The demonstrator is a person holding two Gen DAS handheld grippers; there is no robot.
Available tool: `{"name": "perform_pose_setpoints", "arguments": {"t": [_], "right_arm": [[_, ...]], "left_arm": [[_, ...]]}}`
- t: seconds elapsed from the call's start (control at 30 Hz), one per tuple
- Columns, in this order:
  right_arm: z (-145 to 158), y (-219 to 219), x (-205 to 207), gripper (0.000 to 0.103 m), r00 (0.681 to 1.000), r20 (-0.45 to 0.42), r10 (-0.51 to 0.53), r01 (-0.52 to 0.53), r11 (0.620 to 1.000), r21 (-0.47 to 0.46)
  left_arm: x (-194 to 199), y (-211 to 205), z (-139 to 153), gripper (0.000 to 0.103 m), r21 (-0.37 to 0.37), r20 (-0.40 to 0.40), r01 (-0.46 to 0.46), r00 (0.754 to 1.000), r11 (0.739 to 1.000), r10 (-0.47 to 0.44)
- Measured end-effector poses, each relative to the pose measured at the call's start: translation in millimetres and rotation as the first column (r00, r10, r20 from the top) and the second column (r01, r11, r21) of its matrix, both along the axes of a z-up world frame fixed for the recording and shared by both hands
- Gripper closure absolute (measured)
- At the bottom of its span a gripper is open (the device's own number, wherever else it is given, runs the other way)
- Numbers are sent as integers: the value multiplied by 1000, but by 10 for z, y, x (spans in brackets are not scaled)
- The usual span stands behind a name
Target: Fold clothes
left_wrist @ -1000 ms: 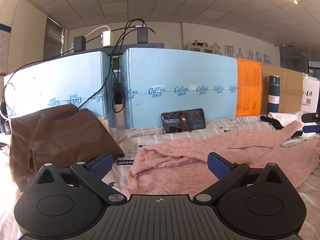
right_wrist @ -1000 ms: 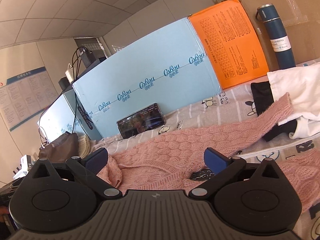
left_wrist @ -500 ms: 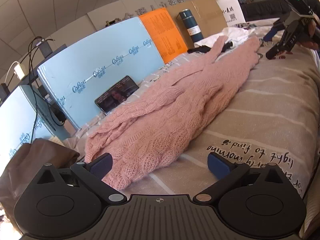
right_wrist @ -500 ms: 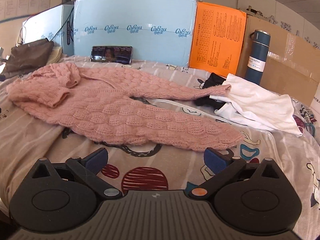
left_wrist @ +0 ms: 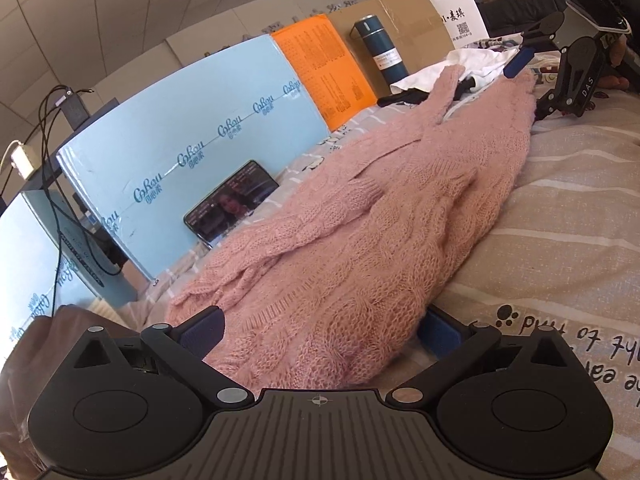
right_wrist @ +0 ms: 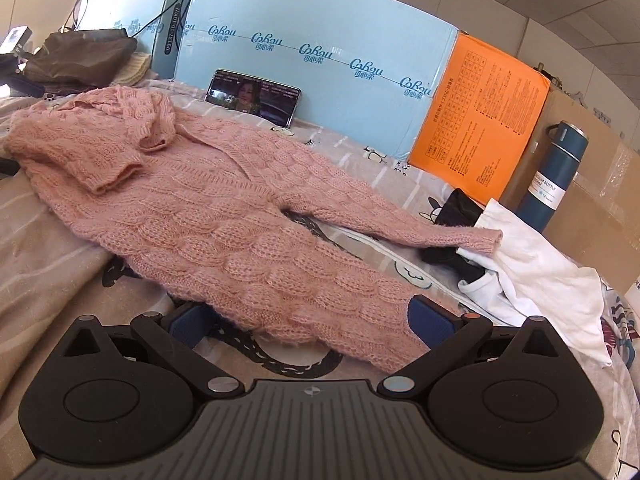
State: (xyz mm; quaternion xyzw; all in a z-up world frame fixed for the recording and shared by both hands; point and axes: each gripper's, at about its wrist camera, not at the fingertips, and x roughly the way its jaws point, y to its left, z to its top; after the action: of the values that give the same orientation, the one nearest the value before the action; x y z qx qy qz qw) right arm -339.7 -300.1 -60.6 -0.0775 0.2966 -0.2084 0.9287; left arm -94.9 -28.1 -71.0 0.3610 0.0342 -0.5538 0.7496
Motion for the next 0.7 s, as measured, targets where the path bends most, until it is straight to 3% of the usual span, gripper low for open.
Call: {"name": "perform_pose_setpoints", "arguments": {"t": [0.1,0.17,0.2,0.23,0.27,0.37,0.57,0.7], "right_arm": [[27,-38,63,2,999,19,31,-32,999,14],[64,-94,71,6,998,45,50,-52,997,48],[82,-122,75,11,997,58,59,-63,996,65],[101,-150,78,29,995,72,68,-74,994,81],[119,-178,82,52,993,85,77,-85,992,97],[174,-261,94,84,987,126,101,-119,982,145],[409,-520,219,87,961,246,123,-171,968,186],[508,-776,480,87,959,253,127,-182,961,208]], "left_arm": [[48,-11,23,5,-23,2,-12,1000,1000,12],[73,-19,55,20,-42,-11,6,1000,999,-6],[85,-23,72,48,-51,-18,15,1000,999,-16],[98,-27,88,80,-61,-24,24,999,998,-25],[110,-31,104,82,-70,-30,33,999,997,-35],[148,-43,152,83,-99,-48,59,997,993,-64],[438,-129,361,83,-186,-103,38,993,982,-59],[727,-282,443,83,-187,-167,13,985,982,-45]]}}
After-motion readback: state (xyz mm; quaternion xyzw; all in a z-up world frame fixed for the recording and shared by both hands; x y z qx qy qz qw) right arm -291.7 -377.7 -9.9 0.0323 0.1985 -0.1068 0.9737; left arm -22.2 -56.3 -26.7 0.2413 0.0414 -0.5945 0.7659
